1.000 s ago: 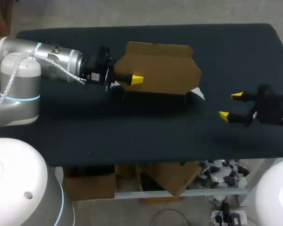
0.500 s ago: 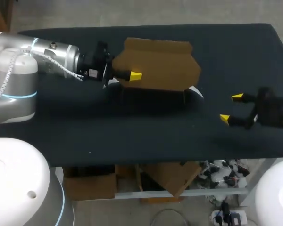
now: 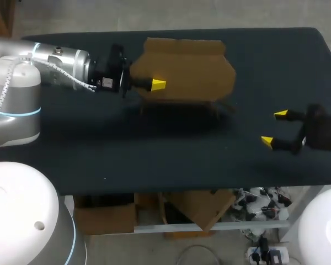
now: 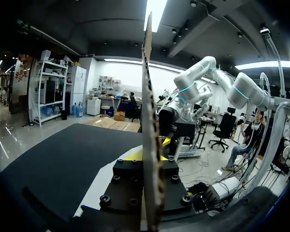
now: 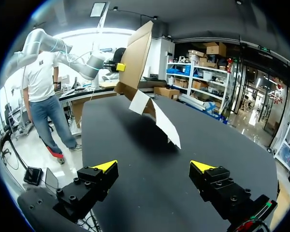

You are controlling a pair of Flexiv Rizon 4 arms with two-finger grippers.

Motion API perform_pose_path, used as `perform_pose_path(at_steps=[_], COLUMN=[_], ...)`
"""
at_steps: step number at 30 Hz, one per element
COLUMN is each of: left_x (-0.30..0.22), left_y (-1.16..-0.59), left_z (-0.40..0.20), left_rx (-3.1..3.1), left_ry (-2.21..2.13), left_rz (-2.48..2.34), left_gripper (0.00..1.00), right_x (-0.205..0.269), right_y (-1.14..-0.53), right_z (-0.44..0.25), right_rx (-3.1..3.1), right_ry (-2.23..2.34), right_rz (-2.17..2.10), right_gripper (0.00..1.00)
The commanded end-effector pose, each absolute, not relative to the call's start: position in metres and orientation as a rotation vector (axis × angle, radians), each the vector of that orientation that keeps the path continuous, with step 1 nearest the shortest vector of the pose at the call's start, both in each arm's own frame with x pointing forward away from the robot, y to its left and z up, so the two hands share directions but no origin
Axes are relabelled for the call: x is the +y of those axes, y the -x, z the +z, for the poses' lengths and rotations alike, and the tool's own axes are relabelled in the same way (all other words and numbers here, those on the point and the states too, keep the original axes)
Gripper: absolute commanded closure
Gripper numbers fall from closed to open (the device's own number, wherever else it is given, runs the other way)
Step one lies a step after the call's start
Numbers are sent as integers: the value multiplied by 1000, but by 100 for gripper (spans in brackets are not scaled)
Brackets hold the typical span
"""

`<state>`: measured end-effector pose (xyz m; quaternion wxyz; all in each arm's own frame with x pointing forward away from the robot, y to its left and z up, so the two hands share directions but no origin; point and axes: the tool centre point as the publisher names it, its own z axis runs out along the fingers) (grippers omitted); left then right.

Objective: Assemble the packaging by folding the flat box into shape, placing the metal phone stand inside, and closing the box properly

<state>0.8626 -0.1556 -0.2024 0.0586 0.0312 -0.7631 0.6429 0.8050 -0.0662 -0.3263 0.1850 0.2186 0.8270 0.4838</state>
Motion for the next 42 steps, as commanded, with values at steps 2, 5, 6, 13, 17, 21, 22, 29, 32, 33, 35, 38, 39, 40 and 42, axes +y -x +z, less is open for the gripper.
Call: perform_pose_path(at_steps=[2, 5, 6, 13, 17, 21, 22, 29, 32, 33, 35, 38, 39, 40, 42], left_x=[-156, -158, -158, -160, -161, -160, -160, -160, -160, -160, -161, -162, -162, -162, -162], left_y=[-858, -856, -856, -853, -851, -851, -851, -852, -851, -851, -849, -848, -847, -847, -846], left_z=[-192, -188, -187, -179, -176, -174, -173, -171, -169, -168, -167, -164, -163, -162, -160], left_rx=[-2325, -2328, -2329, -2335, -2335, -2331, -2330, -2316, -2314, -2314, -2315, -2315, -2314, -2312, -2310], left_ry=[-98, -96, -96, -98, -104, -108, -110, -124, -129, -130, -132, -132, -133, -135, -139], left_rz=[1954, 1958, 1959, 1962, 1962, 1963, 1963, 1967, 1968, 1968, 1967, 1969, 1971, 1973, 1978], left_gripper=[100, 100, 100, 100, 100, 100, 100, 100, 100, 100, 100, 100, 100, 100, 100], right_x=[-73, -73, -73, -73, -73, -73, -73, -73, -72, -72, -70, -71, -71, -71, -72], right_y=[-801, -801, -801, -801, -800, -800, -800, -800, -800, -800, -798, -794, -793, -791, -789], right_z=[-323, -323, -322, -322, -321, -321, -321, -321, -321, -321, -321, -320, -320, -319, -319], right_rx=[2329, 2333, 2334, 2340, 2344, 2344, 2344, 2344, 2349, 2349, 2351, 2345, 2345, 2342, 2342], right_ry=[-583, -571, -566, -539, -539, -539, -539, -539, -528, -527, -509, -486, -480, -473, -448], right_rz=[1374, 1369, 1369, 1379, 1379, 1379, 1379, 1379, 1377, 1375, 1376, 1380, 1379, 1380, 1383], right_gripper=[0, 0, 0, 0, 0, 0, 0, 0, 0, 0, 0, 0, 0, 0, 0])
